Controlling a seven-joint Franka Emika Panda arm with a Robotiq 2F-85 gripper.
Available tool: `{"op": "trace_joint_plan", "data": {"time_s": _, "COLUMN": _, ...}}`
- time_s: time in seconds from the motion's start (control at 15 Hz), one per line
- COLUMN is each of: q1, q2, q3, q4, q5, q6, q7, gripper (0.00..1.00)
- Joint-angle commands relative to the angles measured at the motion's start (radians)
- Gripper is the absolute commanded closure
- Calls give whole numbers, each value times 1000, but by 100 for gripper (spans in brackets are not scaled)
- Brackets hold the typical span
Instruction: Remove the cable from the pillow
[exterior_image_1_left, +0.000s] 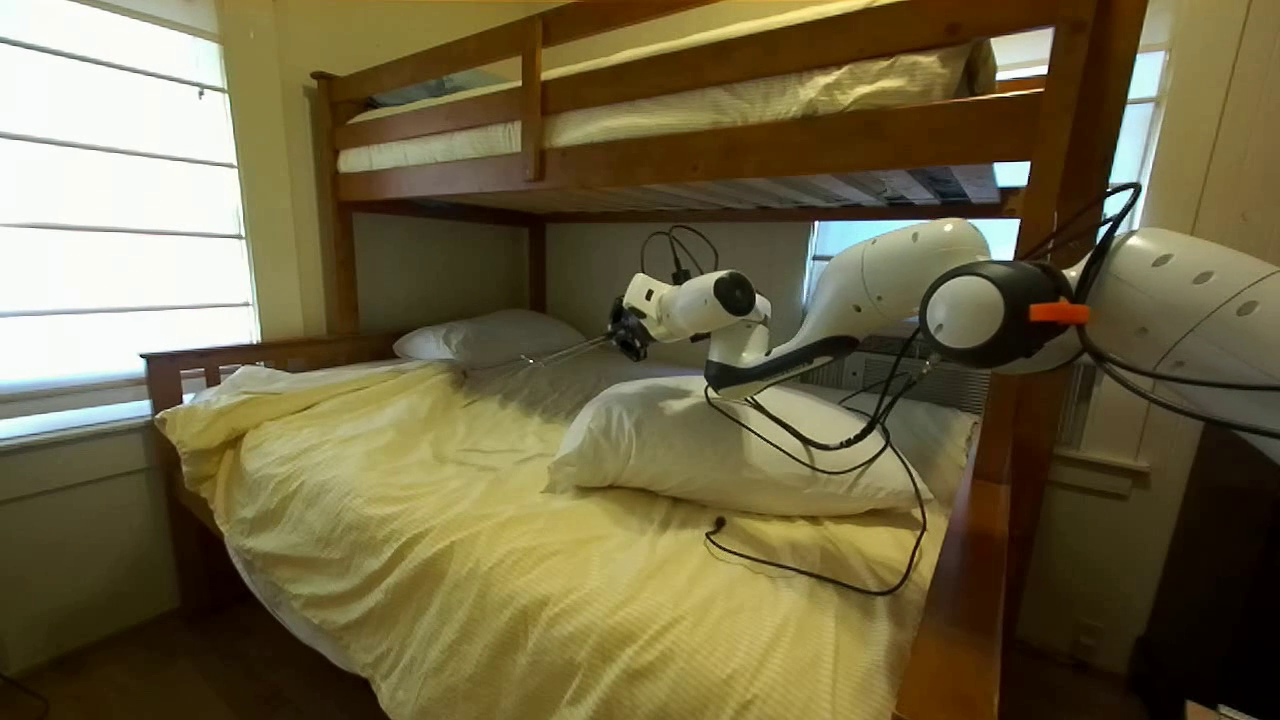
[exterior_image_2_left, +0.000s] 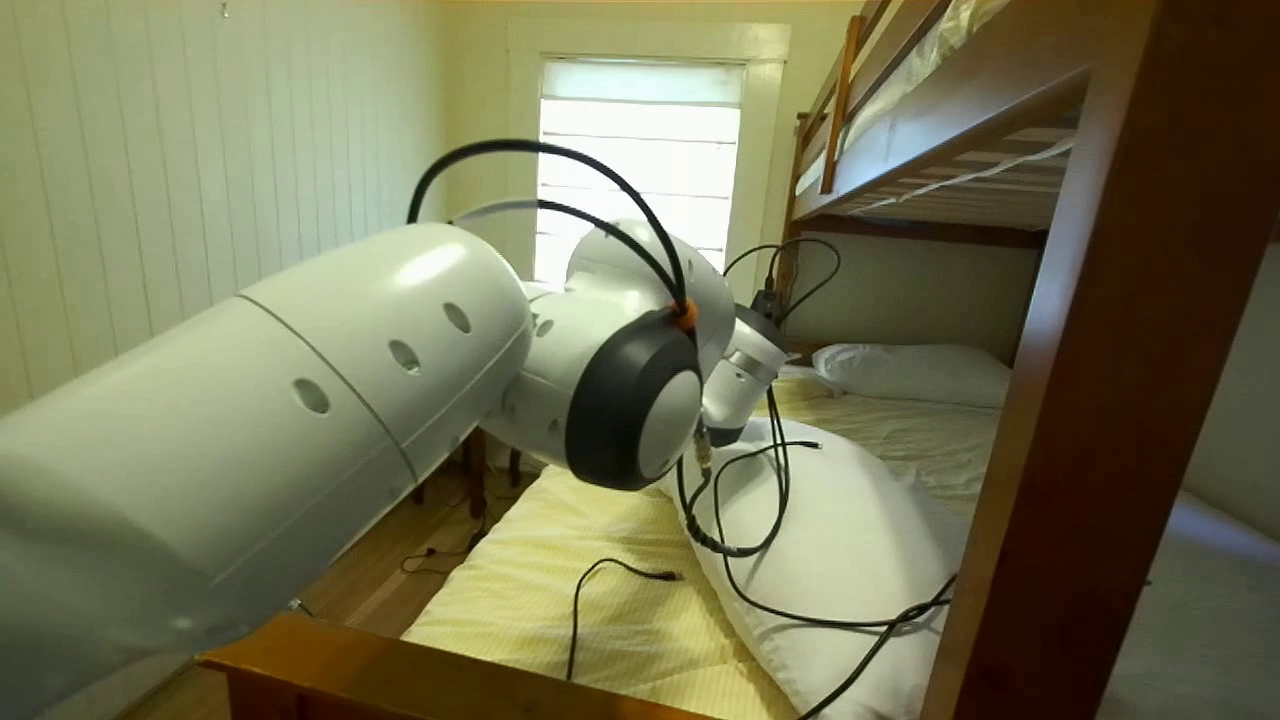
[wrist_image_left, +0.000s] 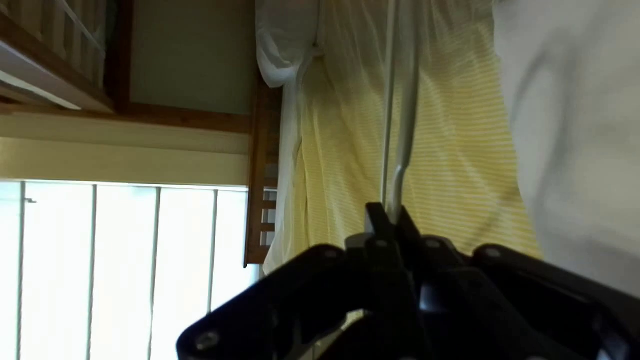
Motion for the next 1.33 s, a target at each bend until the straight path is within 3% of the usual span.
{"op": "trace_joint_plan", "data": {"time_s": 0.0, "q1": -44, "q2": 27, "q3": 79, "q4": -22, "q5": 33, "q6": 59, "q7": -171, "gripper": 99}}
{"op": "trace_joint_plan", "data": {"time_s": 0.13, "q1": -65, "q2": 33, "q3": 122, "q4": -36, "q5": 41, "q6": 57, "q7": -254, "gripper": 99}}
{"op": "trace_joint_plan", "data": {"time_s": 0.2, "q1": -74, "q2": 38, "q3": 142, "q4": -37, "q5": 47, "q6": 42, "q7": -290, "gripper": 70}}
{"op": "trace_joint_plan", "data": {"time_s": 0.33, "q1": -92, "q2": 34, "q3": 186, "q4": -54, "q5": 67, "q6": 17, "q7": -370, "gripper": 63}}
{"op": "trace_joint_plan", "data": {"time_s": 0.6, "q1": -145, "q2": -44, "q3": 321, "q4": -185, "q5": 143, "q6": -89, "q7": -482, "gripper": 34}}
{"op": "trace_joint_plan", "data": {"time_s": 0.93, "q1": -235, "q2": -144, "q3": 505, "q4": -326, "q5": 274, "q6": -363, "q7": -616, "gripper": 1}}
{"op": "trace_joint_plan", "data": {"time_s": 1.27, "q1": -370, "q2": -270, "q3": 604, "q4": -470, "q5": 380, "q6": -620, "q7": -679, "gripper": 0}}
